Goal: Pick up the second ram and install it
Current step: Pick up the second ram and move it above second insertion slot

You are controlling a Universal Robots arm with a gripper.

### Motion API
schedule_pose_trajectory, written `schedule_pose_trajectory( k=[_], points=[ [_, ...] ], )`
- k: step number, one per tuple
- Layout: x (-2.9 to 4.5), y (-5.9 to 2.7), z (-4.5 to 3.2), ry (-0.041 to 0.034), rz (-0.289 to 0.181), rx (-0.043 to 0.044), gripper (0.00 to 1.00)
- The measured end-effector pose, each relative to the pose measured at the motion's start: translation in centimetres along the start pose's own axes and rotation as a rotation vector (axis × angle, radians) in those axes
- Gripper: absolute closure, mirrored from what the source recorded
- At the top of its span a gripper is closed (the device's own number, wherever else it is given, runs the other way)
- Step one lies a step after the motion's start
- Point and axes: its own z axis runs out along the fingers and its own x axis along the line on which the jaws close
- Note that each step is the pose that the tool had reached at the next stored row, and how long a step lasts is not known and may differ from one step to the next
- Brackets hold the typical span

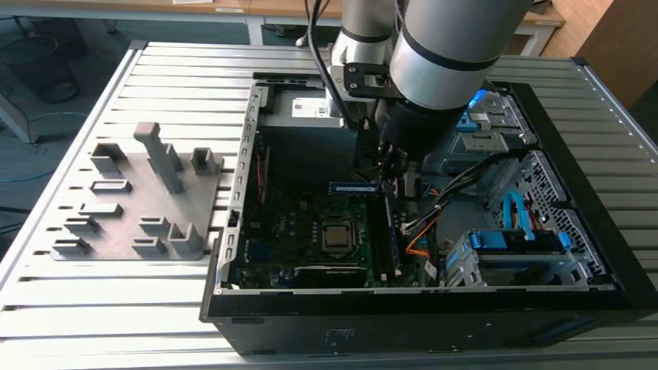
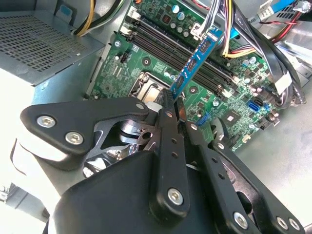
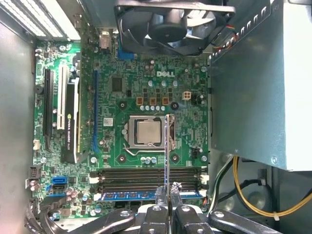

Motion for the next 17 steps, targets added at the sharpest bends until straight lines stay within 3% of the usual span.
schedule_pose_trajectory(
  k=[17],
  points=[
    [0.09,-0.67,0.9,0.0,0.0,0.0,0.86]
  ],
)
